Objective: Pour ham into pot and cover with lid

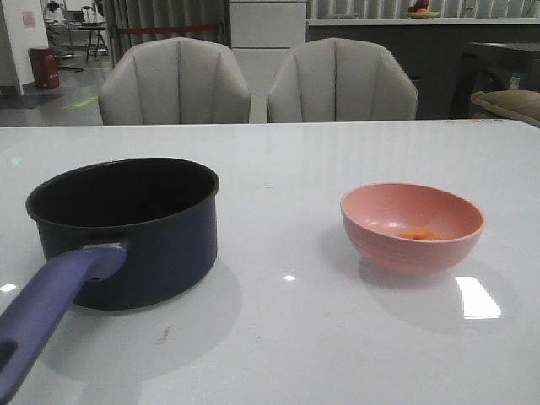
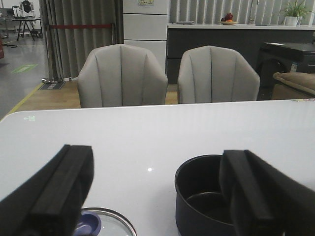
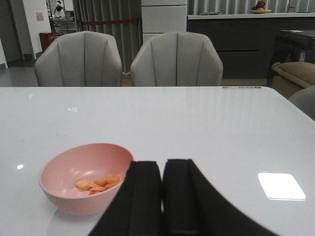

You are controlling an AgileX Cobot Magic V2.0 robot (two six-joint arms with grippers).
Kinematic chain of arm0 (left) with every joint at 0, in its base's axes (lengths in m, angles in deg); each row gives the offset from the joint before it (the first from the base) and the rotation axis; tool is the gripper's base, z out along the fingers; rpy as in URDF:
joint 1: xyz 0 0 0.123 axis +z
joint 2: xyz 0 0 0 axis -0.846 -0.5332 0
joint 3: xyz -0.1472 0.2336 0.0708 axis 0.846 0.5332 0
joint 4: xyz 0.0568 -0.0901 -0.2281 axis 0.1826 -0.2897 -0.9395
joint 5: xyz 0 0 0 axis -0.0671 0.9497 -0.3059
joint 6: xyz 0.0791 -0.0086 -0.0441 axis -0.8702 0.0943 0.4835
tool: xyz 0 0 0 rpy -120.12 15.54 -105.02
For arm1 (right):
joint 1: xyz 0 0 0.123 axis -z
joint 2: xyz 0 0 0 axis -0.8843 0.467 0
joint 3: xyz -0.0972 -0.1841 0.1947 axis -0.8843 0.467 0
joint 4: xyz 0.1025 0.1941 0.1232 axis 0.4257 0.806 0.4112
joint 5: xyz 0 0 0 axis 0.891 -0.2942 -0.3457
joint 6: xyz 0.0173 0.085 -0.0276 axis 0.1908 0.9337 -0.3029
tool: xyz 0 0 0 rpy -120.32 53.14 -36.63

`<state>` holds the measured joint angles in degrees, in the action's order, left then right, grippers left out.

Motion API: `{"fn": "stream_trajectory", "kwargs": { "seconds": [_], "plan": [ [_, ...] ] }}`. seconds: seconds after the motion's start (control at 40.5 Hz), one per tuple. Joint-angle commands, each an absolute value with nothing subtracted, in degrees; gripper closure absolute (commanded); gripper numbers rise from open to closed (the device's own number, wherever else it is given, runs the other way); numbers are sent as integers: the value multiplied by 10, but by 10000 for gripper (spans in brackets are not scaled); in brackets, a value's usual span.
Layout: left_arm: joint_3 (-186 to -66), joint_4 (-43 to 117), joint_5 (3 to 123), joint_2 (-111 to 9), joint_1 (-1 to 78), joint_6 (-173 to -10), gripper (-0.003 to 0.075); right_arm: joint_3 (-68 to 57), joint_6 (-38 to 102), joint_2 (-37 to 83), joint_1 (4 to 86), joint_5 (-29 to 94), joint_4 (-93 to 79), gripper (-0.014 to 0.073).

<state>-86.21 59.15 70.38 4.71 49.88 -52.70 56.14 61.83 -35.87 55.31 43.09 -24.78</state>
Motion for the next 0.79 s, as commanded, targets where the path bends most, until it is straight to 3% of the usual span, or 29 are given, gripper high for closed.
{"fn": "stream_trajectory", "kwargs": {
  "seconds": [0.0,0.346,0.569,0.766],
  "plan": [
    [-877,584,651,40,495,-527,155,559,616,-370,556,482,-253,436],
    [-877,584,650,40,494,-527,155,541,616,-367,555,575,-250,436],
    [-877,584,645,40,486,-527,155,385,614,-266,554,356,-259,436],
    [-877,584,643,40,485,-527,155,343,615,-180,554,319,-256,436]
  ]
}}
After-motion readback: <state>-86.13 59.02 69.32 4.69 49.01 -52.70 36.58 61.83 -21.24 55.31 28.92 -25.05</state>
